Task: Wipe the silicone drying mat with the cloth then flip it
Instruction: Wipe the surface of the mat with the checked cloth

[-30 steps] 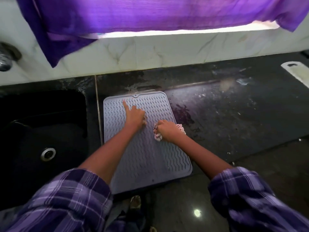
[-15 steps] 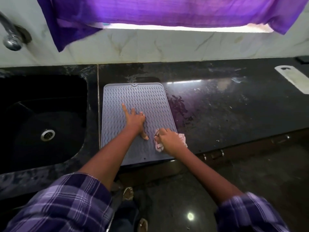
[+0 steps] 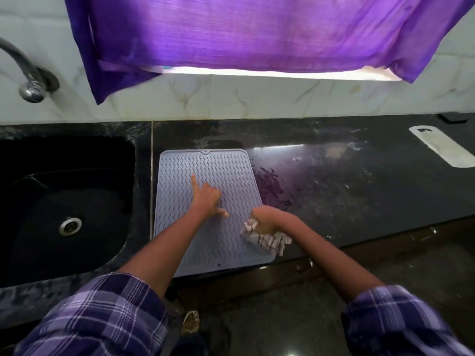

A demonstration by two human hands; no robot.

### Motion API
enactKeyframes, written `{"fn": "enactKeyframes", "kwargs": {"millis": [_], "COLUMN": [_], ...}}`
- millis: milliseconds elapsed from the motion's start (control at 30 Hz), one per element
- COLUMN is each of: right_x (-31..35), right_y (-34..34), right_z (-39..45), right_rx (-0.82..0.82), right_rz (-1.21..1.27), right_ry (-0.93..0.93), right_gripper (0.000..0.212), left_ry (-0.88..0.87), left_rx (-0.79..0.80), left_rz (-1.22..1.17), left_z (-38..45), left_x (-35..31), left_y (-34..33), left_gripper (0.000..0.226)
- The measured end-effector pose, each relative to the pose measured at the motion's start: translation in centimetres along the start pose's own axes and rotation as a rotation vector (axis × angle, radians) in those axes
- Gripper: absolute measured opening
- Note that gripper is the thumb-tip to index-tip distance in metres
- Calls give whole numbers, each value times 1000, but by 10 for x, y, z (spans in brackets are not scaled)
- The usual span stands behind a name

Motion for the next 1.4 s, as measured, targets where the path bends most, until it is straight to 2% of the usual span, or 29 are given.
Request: {"fn": "enactKeyframes", "kwargs": {"millis": [33, 133, 267, 367, 433, 500, 567, 733, 867, 1000, 1100, 1133, 1200, 1267, 1400], "right_x": [-4, -22, -36, -35, -33, -31, -28, -33, -29, -23, -38, -45, -54, -53, -36], "right_y": [14, 46, 71, 85, 91, 94, 90, 79, 40, 10, 46, 64, 100, 114, 77], "right_z": [6, 40, 97, 139, 169, 196, 216, 226, 180, 132, 139, 148, 171, 194, 220], "right_rx": [-52, -197, -380, -523, -562, -570, -554, -583, -552, -419, -255, -255, -383, -523, -484], "right_rz": [14, 30, -76, -259, -340, -374, -373, -300, -275, -284, -143, -103, -93, -175, -245], "right_ry": [-5, -38, -52, 12, 23, 11, -12, -45, 15, 94, -18, -71, -131, -89, -64], "right_gripper": [11, 25, 45, 43, 40, 36, 33, 29, 31, 35, 24, 22, 23, 31, 33], "left_ry": [7, 30, 54, 55, 29, -10, -47, -89, -90, -63, -64, -61, -53, -41, -9], "left_rx": [-20, -52, -47, -9, 6, 44, 73, 93, 117, 117, 107, 105, 105, 108, 128], "left_rz": [-25, -84, -142, -145, -72, 46, 131, 150, 174, 188, 181, 168, 154, 160, 205], "left_z": [8, 33, 76, 103, 118, 128, 134, 144, 140, 137, 136, 136, 136, 136, 137], "left_x": [3, 13, 25, 23, 24, 28, 32, 41, 37, 33, 34, 35, 37, 37, 35], "left_y": [0, -2, 3, 14, 17, 17, 15, 16, 18, 24, 26, 26, 25, 24, 24], "left_gripper": [61, 49, 43, 55, 71, 91, 101, 106, 108, 108, 103, 103, 105, 108, 108]}}
Point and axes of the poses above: each hand's wrist, its own z-axis towards the middle knuckle, its own y-axis out of the back of the hand, x = y × z, the point moved 2 cm from there along z, towards the middle knuckle, and after that the axes turned 6 degrees about -x, right-handed, at the moved point
